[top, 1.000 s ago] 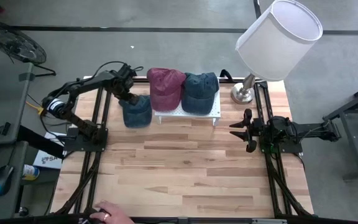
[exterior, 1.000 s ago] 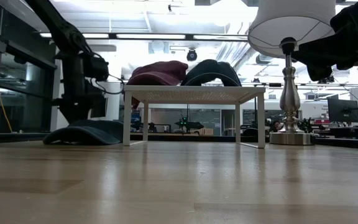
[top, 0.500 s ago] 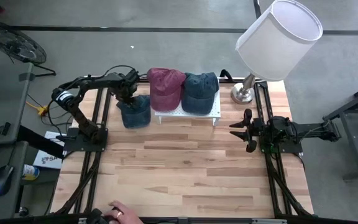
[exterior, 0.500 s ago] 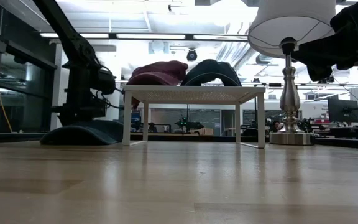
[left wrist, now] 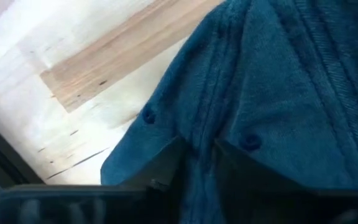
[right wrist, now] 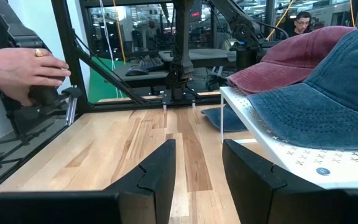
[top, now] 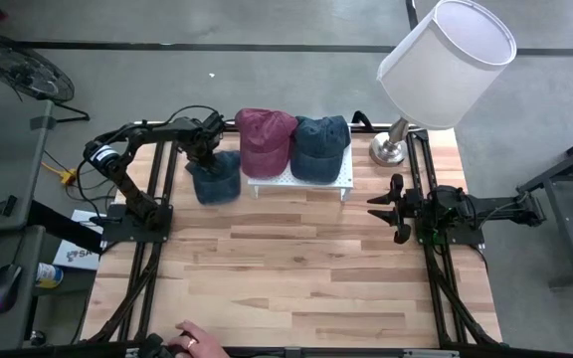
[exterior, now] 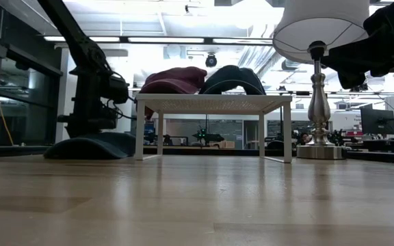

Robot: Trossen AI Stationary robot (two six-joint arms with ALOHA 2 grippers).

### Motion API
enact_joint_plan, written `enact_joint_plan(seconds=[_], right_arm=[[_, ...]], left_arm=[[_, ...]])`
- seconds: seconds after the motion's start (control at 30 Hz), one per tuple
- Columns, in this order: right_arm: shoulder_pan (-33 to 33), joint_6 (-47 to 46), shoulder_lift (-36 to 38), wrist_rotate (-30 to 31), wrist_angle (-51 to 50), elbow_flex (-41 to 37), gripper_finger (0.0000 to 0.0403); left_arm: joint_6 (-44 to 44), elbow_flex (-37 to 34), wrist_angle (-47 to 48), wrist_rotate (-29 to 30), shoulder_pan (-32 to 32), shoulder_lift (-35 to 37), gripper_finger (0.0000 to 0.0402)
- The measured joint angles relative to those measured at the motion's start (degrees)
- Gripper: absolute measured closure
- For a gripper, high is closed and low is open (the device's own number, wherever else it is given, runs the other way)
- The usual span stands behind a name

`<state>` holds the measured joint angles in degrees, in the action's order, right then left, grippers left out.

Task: Pick & Place hat
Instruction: Stack the blue cap on top of the blue cap on the shelf

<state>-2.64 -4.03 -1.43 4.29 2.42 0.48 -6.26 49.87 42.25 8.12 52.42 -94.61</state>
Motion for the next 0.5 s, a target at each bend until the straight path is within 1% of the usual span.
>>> enact_joint_plan(seconds=[0.13, 0.2, 0.33, 0.43, 0.5], right_arm=[[0.0, 0.0, 0.0, 0.0, 0.0, 0.0, 0.0276], [0.0, 0.0, 0.0, 0.0, 0.0, 0.0, 0.0276], [0.0, 0.0, 0.0, 0.0, 0.0, 0.0, 0.0276], [0.0, 0.0, 0.0, 0.0, 0.0, 0.0, 0.0276], [0.0, 0.0, 0.0, 0.0, 0.0, 0.0, 0.0276]], left_arm=[[0.0, 0.0, 0.1, 0.5, 0.0, 0.0, 0.0373], [0.0, 0.0, 0.1, 0.4, 0.0, 0.0, 0.0390], [0.0, -0.1, 0.1, 0.0, 0.0, 0.0, 0.0395], [-0.4, -0.1, 0.4, -0.6, 0.1, 1.3, 0.0398], [-1.0, -0.4, 2.4, -1.3, 0.7, 2.6, 0.0398]])
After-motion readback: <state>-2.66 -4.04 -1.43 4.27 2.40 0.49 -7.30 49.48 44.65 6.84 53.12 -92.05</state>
